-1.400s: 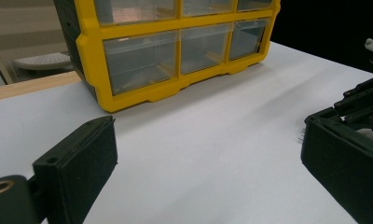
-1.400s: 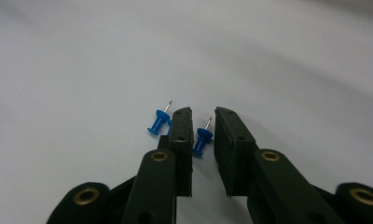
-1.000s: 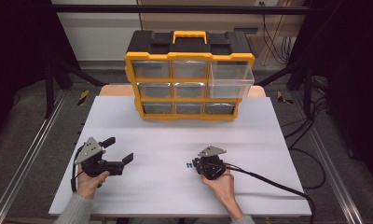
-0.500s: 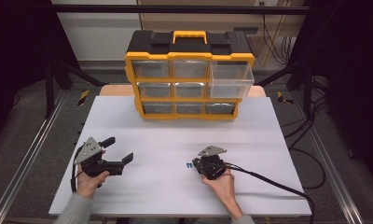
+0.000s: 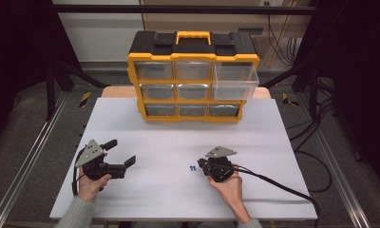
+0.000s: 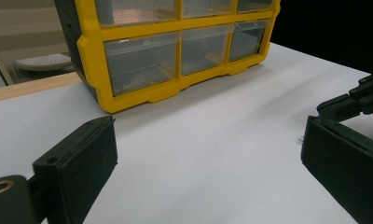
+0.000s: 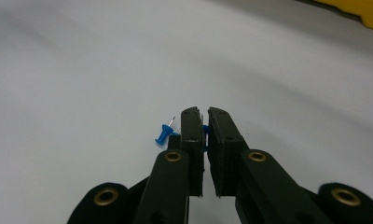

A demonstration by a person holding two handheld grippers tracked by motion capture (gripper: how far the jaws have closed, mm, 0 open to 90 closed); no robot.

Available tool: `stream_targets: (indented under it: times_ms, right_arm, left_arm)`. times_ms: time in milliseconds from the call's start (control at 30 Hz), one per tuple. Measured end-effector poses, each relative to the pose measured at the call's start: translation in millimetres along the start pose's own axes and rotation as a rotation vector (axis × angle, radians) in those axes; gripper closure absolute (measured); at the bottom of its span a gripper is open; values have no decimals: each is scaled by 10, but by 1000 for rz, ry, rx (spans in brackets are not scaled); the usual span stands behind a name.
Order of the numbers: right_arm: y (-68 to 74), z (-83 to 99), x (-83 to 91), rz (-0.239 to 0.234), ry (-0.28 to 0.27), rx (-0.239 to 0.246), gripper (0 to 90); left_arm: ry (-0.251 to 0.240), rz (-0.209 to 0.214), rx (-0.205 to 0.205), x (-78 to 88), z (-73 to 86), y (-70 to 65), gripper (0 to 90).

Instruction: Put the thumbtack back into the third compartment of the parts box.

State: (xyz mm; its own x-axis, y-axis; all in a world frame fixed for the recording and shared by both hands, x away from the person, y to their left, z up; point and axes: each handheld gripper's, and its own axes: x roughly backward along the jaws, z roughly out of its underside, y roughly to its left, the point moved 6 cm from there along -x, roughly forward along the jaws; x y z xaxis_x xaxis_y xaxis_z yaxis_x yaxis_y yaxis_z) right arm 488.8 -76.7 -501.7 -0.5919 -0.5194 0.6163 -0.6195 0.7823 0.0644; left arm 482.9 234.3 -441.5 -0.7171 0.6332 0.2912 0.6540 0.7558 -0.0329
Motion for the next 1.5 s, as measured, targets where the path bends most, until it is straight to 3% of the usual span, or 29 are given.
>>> stream_targets:
  times_ms: [300,967,1500]
  right_arm:
    - [-25,-75,145,-4,-35,-27,857]
    - [-103,-206,399,-10,-93,-36,857]
    - [-281,-412,694,9,-169,-45,856]
  left_arm:
    - [1,-1,-1,-3,0,-4,29]
    - [1,-4,7,-3,2,4,29]
    - [6,-3,9,-10,10,0,30]
